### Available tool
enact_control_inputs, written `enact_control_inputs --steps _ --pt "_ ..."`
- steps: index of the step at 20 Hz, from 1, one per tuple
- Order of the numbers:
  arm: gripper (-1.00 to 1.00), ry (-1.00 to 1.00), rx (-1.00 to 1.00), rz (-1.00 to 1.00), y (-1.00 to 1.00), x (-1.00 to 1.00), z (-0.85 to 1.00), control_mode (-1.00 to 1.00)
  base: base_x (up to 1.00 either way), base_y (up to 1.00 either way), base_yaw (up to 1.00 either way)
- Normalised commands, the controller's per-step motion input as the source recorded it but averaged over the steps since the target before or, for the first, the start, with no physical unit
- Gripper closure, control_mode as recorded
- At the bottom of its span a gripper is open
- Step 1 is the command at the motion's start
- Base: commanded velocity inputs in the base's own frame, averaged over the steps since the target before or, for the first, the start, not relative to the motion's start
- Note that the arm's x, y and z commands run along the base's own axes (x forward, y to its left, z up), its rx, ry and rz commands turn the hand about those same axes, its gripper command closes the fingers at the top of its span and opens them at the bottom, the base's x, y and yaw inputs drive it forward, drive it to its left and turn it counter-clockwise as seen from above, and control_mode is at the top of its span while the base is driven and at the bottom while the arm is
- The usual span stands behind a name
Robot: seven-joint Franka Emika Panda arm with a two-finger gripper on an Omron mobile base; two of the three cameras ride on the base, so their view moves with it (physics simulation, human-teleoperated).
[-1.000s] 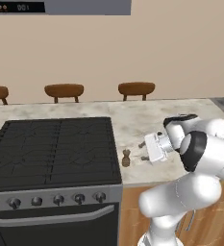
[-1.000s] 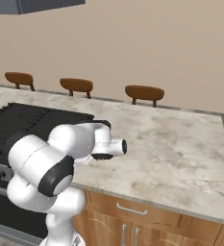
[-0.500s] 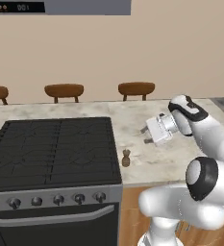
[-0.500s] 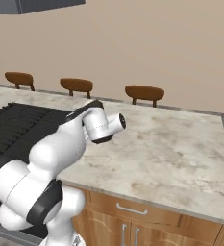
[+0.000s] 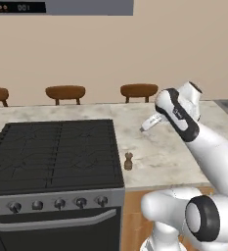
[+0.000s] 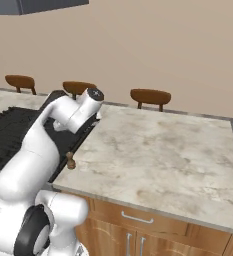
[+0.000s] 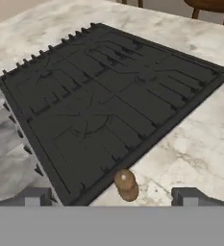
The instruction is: Take 2 condiments from the cabinet and move them on the counter near the stove.Make sure the condiments are lined up with each other, next to each other.
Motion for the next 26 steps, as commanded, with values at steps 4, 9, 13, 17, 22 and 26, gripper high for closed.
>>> enact_control_inputs --steps 4,9,13,17,22,26 --pt "-1.00 0.11 -0.39 -0.73 -0.18 0.00 0.02 -1.00 0.00 0.00 0.00" --pt "-1.00 0.04 -0.14 -0.52 -0.21 -0.07 0.08 -1.00 0.00 0.00 0.00" --pt "-1.00 0.00 0.01 0.00 -0.14 0.00 -0.01 -1.00 0.00 0.00 0.00" --pt "-1.00 -0.11 0.00 0.00 0.00 -0.21 0.06 -1.00 0.00 0.00 0.00" --pt "-1.00 -0.27 0.00 -0.01 0.00 -0.60 0.45 -1.00 0.00 0.00 0.00" --pt "-1.00 -0.32 0.00 -0.01 0.00 -0.84 0.57 -1.00 0.00 0.00 0.00"
